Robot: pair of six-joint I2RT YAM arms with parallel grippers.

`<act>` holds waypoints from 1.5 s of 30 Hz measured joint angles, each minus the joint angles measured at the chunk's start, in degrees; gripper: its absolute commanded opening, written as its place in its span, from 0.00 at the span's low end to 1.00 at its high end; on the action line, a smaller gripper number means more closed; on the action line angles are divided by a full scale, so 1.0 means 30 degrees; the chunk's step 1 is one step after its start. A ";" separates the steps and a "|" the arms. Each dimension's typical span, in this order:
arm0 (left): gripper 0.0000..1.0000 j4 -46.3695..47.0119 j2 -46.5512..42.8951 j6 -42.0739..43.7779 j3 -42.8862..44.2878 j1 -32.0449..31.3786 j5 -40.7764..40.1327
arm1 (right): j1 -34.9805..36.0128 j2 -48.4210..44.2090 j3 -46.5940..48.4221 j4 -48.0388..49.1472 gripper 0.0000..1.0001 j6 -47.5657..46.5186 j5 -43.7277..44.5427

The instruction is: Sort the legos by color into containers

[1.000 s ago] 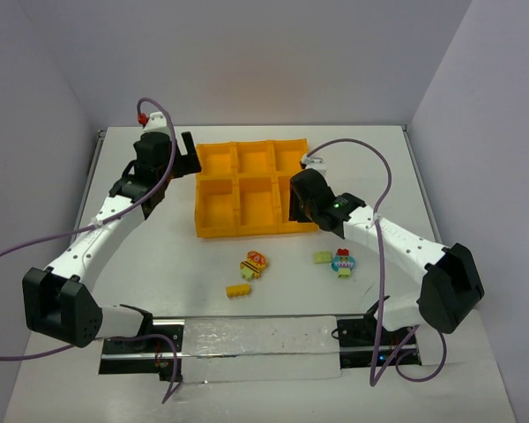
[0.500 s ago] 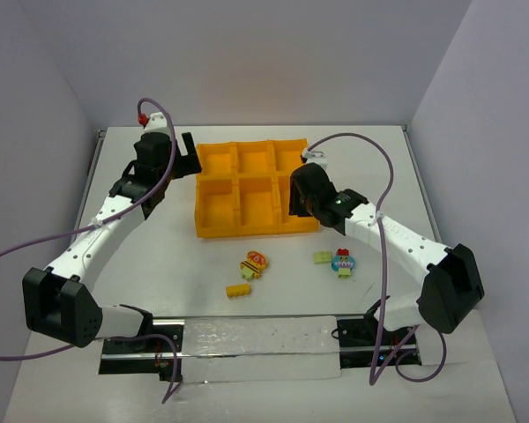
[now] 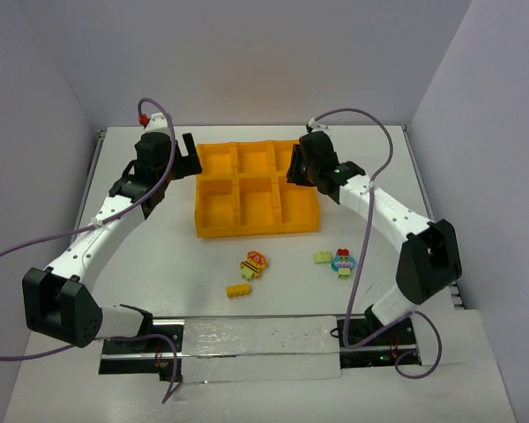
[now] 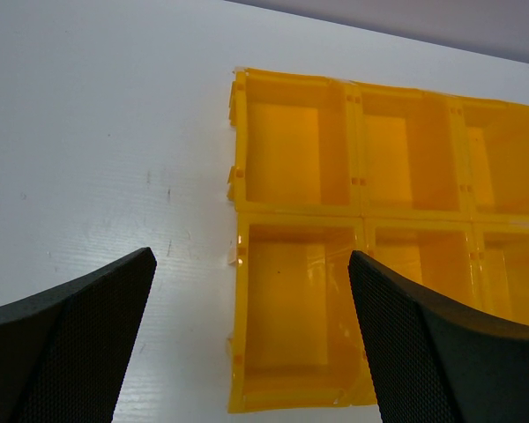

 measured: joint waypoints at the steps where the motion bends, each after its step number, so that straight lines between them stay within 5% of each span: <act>1: 0.99 -0.0055 0.0000 -0.0017 0.0017 0.0000 0.0035 | -0.0194 0.0590 0.0550 0.0086 0.42 -0.0007 0.0019; 17: 0.99 -0.0308 0.0000 -0.0342 0.0106 -0.0073 0.0300 | -0.2041 0.8583 0.8172 -0.0550 0.45 -0.0299 0.0618; 39: 0.99 -0.0482 0.0000 -0.0321 0.0121 -0.0073 0.0293 | -0.2202 1.1544 1.1447 -0.1837 0.48 -0.0367 0.0546; 41: 0.99 -0.0543 0.0000 -0.0321 0.0155 -0.0073 0.0293 | -0.2202 1.1551 1.1447 -0.1878 0.54 -0.0367 0.0572; 45: 0.99 -0.0585 0.0000 -0.0321 0.0223 -0.0073 0.0298 | -0.2202 1.1805 1.1965 -0.2130 0.84 -0.0421 0.0655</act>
